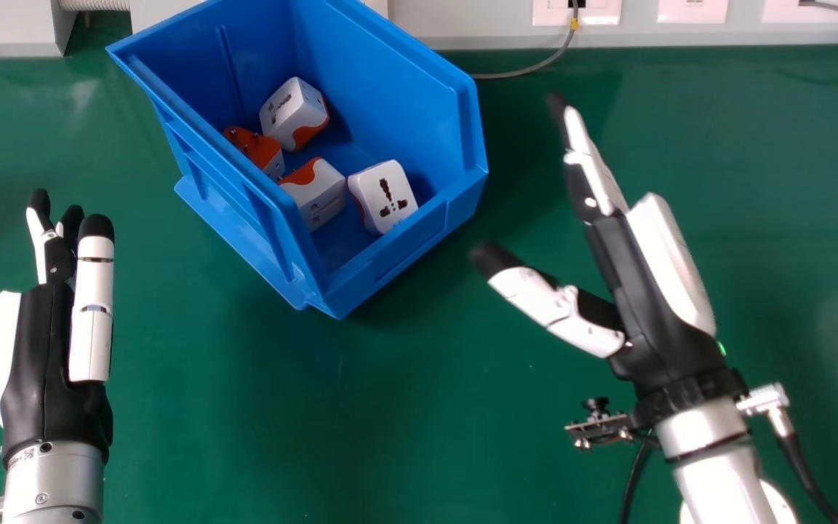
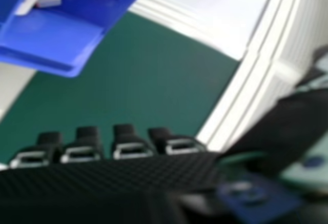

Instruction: Pick all objects and put in blue box

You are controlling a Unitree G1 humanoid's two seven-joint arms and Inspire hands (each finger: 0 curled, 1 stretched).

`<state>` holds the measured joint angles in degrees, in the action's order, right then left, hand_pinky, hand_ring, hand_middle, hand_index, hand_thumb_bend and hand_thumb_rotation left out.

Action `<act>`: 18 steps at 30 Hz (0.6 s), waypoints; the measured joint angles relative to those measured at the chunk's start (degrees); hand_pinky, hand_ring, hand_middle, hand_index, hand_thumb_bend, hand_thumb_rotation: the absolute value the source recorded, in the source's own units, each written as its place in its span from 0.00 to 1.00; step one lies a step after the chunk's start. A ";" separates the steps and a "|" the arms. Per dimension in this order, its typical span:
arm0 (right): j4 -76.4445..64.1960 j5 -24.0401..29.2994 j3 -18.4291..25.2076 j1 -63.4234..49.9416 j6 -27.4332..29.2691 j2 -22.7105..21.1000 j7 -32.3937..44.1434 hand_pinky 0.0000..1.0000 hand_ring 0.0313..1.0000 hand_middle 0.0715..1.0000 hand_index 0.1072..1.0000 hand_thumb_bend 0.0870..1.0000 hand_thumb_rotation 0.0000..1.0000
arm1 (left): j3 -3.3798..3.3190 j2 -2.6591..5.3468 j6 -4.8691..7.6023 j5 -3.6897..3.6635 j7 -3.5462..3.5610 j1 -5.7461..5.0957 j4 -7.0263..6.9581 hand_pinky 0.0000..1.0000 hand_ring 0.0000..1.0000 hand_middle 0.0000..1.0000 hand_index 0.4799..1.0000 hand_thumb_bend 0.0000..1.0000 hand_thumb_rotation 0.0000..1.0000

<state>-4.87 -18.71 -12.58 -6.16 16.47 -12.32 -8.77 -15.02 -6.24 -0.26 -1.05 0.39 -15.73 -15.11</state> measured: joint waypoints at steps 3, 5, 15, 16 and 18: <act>-0.01 5.25 1.45 -2.09 -2.00 2.09 2.39 1.00 1.00 1.00 1.00 0.37 0.99 | -0.01 -0.11 0.82 0.12 0.14 -0.13 0.98 1.00 1.00 1.00 1.00 0.37 1.00; 0.00 7.17 1.99 -2.88 -3.13 2.92 3.65 1.00 1.00 1.00 1.00 0.37 0.99 | 0.00 -0.15 1.23 0.37 0.20 -0.24 1.33 1.00 1.00 1.00 1.00 0.37 1.00; -0.17 14.80 4.79 -4.07 -6.81 5.77 8.89 1.00 1.00 1.00 1.00 0.41 1.00 | 0.01 -0.40 3.51 1.09 0.25 -1.77 2.87 1.00 1.00 1.00 1.00 0.39 1.00; -0.17 15.91 5.23 -4.12 -7.00 6.02 9.44 1.00 1.00 1.00 1.00 0.41 1.00 | 0.03 -0.40 3.70 1.12 0.23 -1.97 2.87 1.00 1.00 1.00 1.00 0.39 1.00; -0.16 18.62 6.39 -4.13 -7.21 6.67 10.60 1.00 1.00 1.00 1.00 0.39 1.00 | 0.09 -0.39 4.08 1.16 0.20 -2.21 2.97 1.00 1.00 1.00 1.00 0.40 1.00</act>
<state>-5.04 -0.09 -6.18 -10.29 9.26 -5.65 1.83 -14.93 -6.62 3.82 0.11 0.59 -17.95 -12.14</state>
